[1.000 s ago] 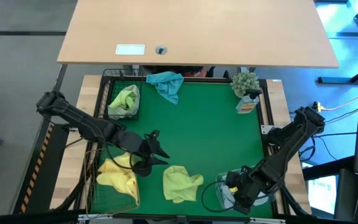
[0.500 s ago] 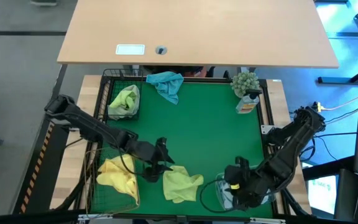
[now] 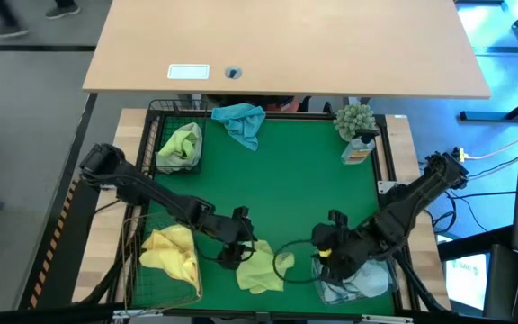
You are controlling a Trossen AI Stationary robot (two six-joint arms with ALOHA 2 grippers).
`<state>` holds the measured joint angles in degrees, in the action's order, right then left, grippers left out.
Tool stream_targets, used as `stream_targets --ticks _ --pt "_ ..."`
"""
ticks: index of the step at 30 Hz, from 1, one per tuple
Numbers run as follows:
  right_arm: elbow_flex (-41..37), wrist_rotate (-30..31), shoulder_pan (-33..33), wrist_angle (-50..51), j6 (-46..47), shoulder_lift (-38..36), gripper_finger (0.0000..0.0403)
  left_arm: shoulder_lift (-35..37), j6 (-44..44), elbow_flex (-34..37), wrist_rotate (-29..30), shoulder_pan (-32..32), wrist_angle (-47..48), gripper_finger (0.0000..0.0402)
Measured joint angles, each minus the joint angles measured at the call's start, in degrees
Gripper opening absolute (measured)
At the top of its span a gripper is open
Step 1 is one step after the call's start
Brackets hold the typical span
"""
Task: Sort microfiber towel by color & place in baskets
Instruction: Put the green microfiber cloth into the black wire basket
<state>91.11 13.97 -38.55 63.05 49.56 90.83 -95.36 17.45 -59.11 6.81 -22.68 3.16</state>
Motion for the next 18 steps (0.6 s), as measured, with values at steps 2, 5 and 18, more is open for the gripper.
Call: stream_targets --ticks 2,5,18 --pt "0.0 -0.02 1.0 0.0 -0.6 0.0 0.0152 -0.57 0.0 0.0 0.06 0.02 0.1 0.0136" --pt "0.0 -0.02 2.35 0.0 -0.66 0.0 0.0152 -0.98 0.11 0.0 -0.34 0.02 -0.02 0.0136" --pt "0.01 -0.02 3.71 -0.07 -4.14 0.02 0.0152 -5.52 3.25 0.0 -1.32 0.07 -1.7 0.0195"
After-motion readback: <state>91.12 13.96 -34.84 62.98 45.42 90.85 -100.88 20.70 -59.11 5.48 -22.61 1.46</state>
